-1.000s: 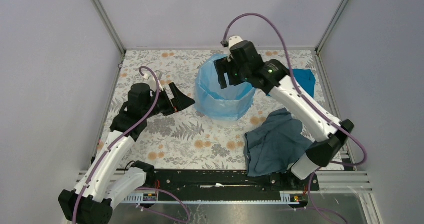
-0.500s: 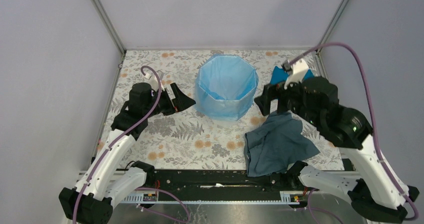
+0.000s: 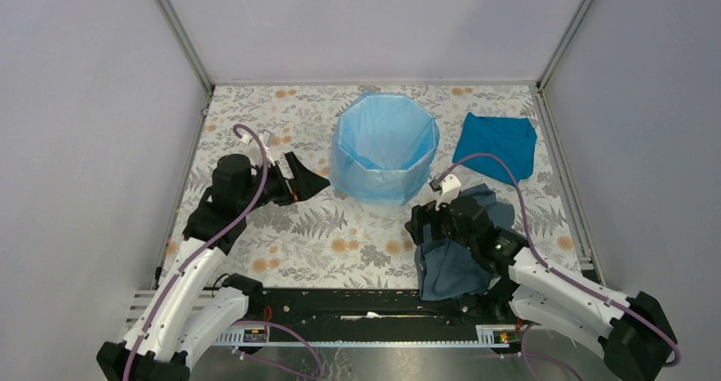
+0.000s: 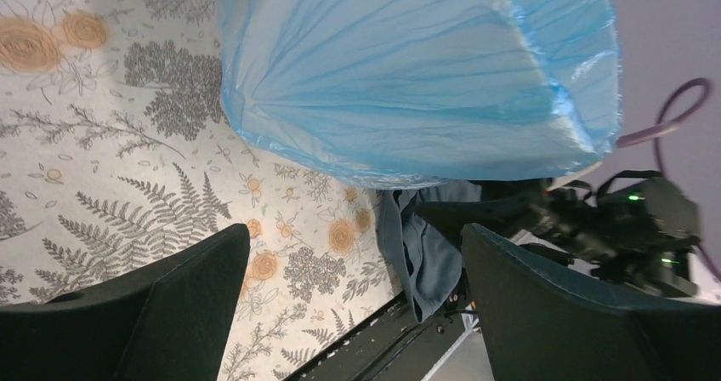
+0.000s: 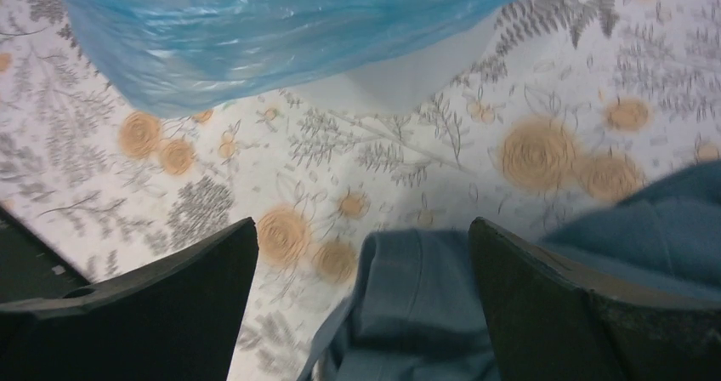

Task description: Put the trash bags into the trash bin

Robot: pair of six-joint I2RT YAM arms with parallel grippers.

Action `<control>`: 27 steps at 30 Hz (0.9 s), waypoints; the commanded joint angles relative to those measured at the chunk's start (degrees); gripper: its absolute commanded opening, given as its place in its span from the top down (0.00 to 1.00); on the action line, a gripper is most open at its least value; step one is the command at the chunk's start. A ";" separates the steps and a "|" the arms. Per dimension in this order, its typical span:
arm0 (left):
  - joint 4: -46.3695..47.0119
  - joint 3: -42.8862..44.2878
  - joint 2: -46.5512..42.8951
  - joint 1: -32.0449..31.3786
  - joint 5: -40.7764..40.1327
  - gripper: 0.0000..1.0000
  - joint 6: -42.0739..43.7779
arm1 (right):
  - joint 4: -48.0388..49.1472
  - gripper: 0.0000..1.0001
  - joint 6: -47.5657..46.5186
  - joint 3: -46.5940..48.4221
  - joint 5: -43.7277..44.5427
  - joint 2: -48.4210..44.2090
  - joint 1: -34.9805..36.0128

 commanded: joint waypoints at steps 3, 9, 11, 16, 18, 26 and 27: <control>0.10 3.71 -4.35 -0.14 -3.95 0.01 4.39 | 40.03 0.00 -13.34 -7.01 0.30 11.43 -0.76; -0.42 7.16 -7.66 -0.14 -7.67 0.01 7.49 | 53.69 0.00 -19.94 -6.08 -6.07 23.83 -2.89; -0.39 8.13 -8.95 -0.15 -8.51 0.01 8.57 | 56.28 0.00 -22.02 -4.04 -9.16 28.82 -3.01; -1.97 10.35 -10.85 -0.94 -13.53 0.01 12.17 | 60.57 0.00 -23.33 3.82 -12.12 40.20 -3.01; -3.46 11.46 -11.10 -1.10 -15.71 0.01 13.62 | 61.12 0.00 -23.10 8.11 -14.45 45.02 -3.01; -9.21 18.68 -11.52 -1.28 -22.30 0.01 12.98 | 62.79 0.00 -18.85 30.22 -17.94 65.58 -1.61; -9.17 19.14 -11.52 -1.25 -22.27 0.01 13.01 | 62.61 0.00 -18.51 33.64 -18.15 68.06 -1.15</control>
